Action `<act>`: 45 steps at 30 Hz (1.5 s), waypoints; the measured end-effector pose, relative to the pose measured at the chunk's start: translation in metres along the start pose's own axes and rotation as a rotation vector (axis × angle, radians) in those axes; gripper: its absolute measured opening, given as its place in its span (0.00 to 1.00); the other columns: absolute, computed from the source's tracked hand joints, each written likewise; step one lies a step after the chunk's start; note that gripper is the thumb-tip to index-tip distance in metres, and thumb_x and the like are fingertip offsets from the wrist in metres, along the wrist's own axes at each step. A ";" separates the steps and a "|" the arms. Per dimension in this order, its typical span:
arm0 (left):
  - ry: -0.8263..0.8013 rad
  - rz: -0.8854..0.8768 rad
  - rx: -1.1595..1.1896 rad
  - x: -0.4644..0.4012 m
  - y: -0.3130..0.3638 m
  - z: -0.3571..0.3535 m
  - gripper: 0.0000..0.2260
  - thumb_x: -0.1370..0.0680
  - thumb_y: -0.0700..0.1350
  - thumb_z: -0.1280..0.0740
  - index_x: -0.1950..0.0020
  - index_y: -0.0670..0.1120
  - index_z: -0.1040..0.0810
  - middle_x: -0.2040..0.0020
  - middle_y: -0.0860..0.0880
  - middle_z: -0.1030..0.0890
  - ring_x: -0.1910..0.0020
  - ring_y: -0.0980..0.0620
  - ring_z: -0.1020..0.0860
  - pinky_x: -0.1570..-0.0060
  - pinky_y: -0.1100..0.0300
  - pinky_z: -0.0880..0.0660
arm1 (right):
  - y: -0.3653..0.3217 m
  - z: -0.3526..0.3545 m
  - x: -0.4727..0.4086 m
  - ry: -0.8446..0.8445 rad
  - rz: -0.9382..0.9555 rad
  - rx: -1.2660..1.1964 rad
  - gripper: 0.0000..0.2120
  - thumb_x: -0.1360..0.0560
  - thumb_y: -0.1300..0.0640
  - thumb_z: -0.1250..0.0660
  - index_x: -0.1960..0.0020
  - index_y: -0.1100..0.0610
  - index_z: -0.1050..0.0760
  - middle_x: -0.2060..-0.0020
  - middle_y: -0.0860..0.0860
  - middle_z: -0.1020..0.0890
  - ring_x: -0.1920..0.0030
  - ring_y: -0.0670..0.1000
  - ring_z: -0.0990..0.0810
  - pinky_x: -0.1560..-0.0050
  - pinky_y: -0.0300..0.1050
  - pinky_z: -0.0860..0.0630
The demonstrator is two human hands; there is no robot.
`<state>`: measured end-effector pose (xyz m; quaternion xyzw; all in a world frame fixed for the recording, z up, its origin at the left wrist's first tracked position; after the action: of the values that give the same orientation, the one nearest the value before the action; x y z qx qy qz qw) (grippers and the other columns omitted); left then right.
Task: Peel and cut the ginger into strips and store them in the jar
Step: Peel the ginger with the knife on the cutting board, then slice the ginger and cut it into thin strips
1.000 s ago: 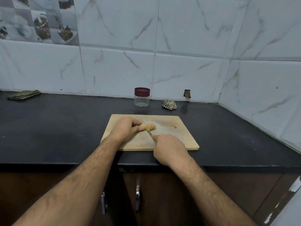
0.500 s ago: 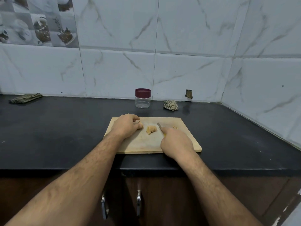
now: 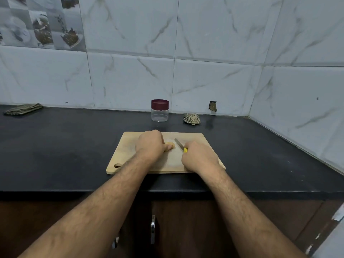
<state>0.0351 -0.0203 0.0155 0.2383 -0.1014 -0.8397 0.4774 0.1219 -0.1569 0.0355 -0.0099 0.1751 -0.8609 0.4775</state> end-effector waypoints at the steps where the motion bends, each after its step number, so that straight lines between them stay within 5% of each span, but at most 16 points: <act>1: -0.004 -0.004 0.004 0.001 0.001 0.000 0.15 0.29 0.61 0.26 0.56 0.50 0.15 0.58 0.49 0.16 0.53 0.47 0.20 0.62 0.59 0.28 | 0.000 0.000 0.000 -0.008 0.004 -0.001 0.12 0.27 0.62 0.43 0.48 0.52 0.24 0.55 0.49 0.23 0.55 0.53 0.26 0.63 0.44 0.33; 7: -0.031 -0.018 0.042 -0.001 0.000 0.001 0.05 0.24 0.49 0.28 0.50 0.54 0.15 0.51 0.53 0.16 0.48 0.49 0.20 0.55 0.58 0.24 | 0.002 0.000 0.006 -0.045 0.033 -0.046 0.11 0.29 0.62 0.42 0.53 0.52 0.23 0.61 0.48 0.24 0.57 0.53 0.25 0.68 0.43 0.35; 11: -0.066 -0.036 0.074 -0.006 -0.003 -0.001 0.06 0.23 0.47 0.31 0.51 0.55 0.15 0.54 0.56 0.16 0.51 0.52 0.20 0.55 0.58 0.23 | 0.001 -0.001 0.011 -0.044 0.043 -0.047 0.16 0.27 0.61 0.42 0.44 0.50 0.22 0.54 0.48 0.25 0.53 0.53 0.26 0.61 0.45 0.32; 18: -0.117 -0.091 0.195 -0.009 -0.003 -0.006 0.07 0.21 0.48 0.32 0.55 0.54 0.14 0.64 0.60 0.20 0.59 0.55 0.21 0.59 0.60 0.25 | 0.005 -0.002 0.012 -0.060 0.042 -0.071 0.15 0.27 0.60 0.42 0.45 0.50 0.23 0.54 0.49 0.24 0.52 0.53 0.26 0.61 0.45 0.32; 26: -0.135 -0.016 0.443 -0.012 -0.002 -0.011 0.04 0.23 0.45 0.29 0.57 0.51 0.17 0.63 0.54 0.17 0.59 0.54 0.19 0.51 0.56 0.21 | 0.005 -0.004 0.014 -0.055 0.033 -0.076 0.15 0.26 0.60 0.41 0.42 0.52 0.24 0.53 0.50 0.24 0.52 0.53 0.25 0.60 0.45 0.30; 32: -0.215 0.072 0.586 -0.014 -0.002 -0.014 0.04 0.22 0.40 0.30 0.54 0.46 0.16 0.67 0.50 0.18 0.73 0.57 0.25 0.70 0.63 0.28 | 0.004 -0.005 0.015 -0.064 0.027 -0.049 0.14 0.25 0.60 0.42 0.43 0.53 0.25 0.56 0.49 0.25 0.53 0.53 0.25 0.62 0.45 0.32; 34: -0.239 0.113 0.702 -0.013 -0.004 -0.016 0.03 0.22 0.37 0.30 0.51 0.42 0.17 0.64 0.44 0.16 0.71 0.55 0.22 0.72 0.64 0.27 | 0.005 -0.006 0.016 -0.070 0.026 -0.022 0.13 0.25 0.60 0.42 0.44 0.52 0.25 0.55 0.49 0.24 0.53 0.53 0.25 0.62 0.45 0.33; 41: -0.250 0.163 0.845 -0.018 -0.010 -0.024 0.04 0.24 0.35 0.29 0.50 0.38 0.18 0.58 0.40 0.15 0.67 0.50 0.19 0.60 0.58 0.18 | 0.007 0.000 0.011 0.035 0.019 0.005 0.06 0.22 0.57 0.43 0.47 0.52 0.29 0.57 0.48 0.26 0.55 0.53 0.28 0.60 0.47 0.34; 45: -0.253 0.180 0.858 -0.018 -0.010 -0.025 0.02 0.24 0.35 0.29 0.52 0.39 0.18 0.57 0.40 0.15 0.68 0.52 0.19 0.61 0.61 0.18 | 0.001 -0.004 0.006 0.025 0.050 0.007 0.04 0.20 0.55 0.43 0.52 0.52 0.30 0.58 0.49 0.25 0.55 0.54 0.28 0.60 0.47 0.33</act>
<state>0.0478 0.0015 -0.0045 0.3002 -0.5179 -0.6994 0.3904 0.1190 -0.1614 0.0304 0.0069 0.1781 -0.8493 0.4969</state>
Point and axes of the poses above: each hand's wrist, its own x-axis away from the middle knuckle, its own z-axis out of the back of the hand, y = z × x, the point moved 1 cm from there along -x, towards the middle knuckle
